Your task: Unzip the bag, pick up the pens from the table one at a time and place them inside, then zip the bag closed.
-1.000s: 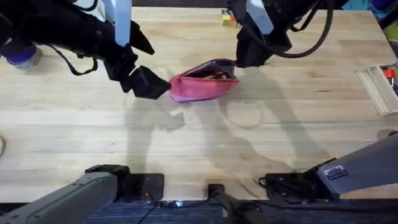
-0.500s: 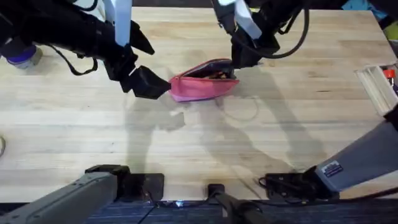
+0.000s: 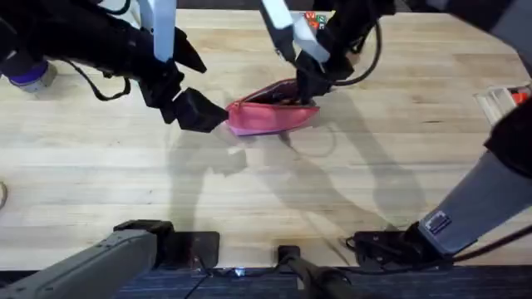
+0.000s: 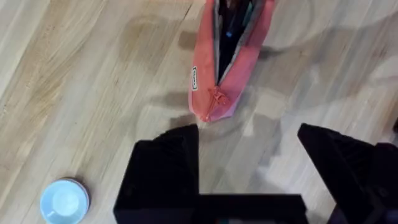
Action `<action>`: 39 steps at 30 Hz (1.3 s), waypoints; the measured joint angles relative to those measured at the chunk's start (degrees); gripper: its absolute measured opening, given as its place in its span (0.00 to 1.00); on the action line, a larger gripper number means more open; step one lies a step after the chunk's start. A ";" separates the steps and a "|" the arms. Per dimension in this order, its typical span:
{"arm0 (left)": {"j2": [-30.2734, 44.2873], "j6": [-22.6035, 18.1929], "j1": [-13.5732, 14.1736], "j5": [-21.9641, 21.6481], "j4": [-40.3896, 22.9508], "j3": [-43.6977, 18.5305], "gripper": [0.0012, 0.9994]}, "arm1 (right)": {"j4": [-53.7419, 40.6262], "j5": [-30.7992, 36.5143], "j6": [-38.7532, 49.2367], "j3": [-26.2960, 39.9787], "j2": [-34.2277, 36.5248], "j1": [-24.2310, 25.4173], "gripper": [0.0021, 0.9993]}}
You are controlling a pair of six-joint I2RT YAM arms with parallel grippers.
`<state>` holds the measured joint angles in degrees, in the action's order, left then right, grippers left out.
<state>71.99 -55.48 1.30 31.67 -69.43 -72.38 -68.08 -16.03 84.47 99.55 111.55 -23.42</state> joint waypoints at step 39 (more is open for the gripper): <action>0.00 0.00 0.00 0.01 0.02 0.00 0.99 | 7.94 -1.38 -12.28 0.00 6.71 -9.83 0.99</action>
<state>71.99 -55.48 1.30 31.67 -69.41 -72.38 -60.13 -17.41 72.18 99.55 118.26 -33.26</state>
